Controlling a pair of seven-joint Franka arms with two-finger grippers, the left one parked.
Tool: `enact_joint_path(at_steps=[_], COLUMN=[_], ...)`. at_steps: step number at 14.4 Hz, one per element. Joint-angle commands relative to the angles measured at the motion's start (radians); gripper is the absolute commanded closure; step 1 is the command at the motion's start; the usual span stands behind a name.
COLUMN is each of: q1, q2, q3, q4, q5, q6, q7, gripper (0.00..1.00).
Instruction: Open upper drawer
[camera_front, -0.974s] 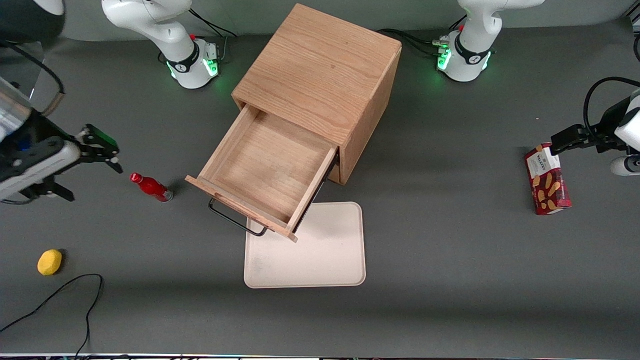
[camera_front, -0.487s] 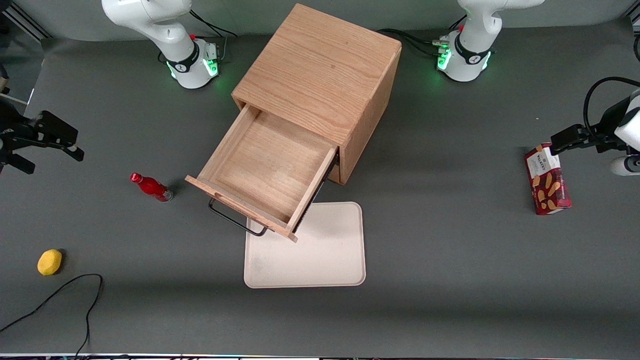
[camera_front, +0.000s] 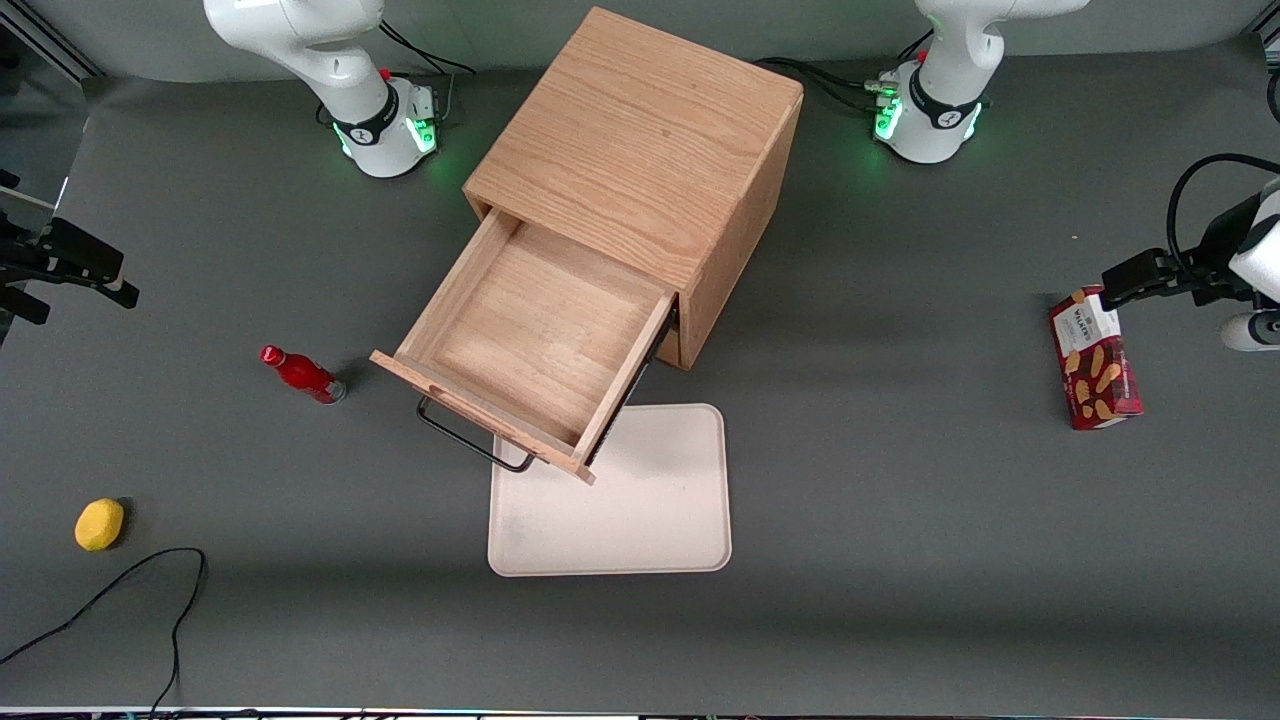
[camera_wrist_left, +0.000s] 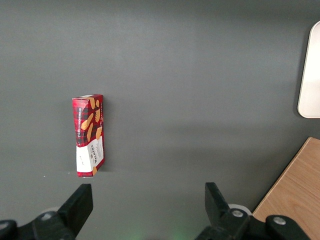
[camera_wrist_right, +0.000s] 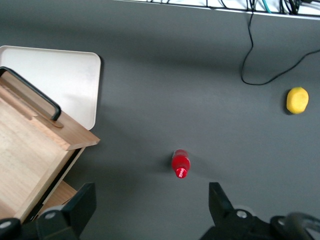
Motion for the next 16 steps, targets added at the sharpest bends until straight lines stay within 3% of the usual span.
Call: enact_joint_path(at_steps=[1,6,16], q1=[-0.009,-0.003,-0.051], q2=[-0.017,-0.003,0.003], q3=[-0.003,-0.005,0.034], q4=[-0.019,-0.009,-0.048], q5=[-0.016,-0.048,-0.043], q6=[0.022,0.041,0.096], q7=[0.029,0.235,0.221], gripper=[0.0,0.0,0.0])
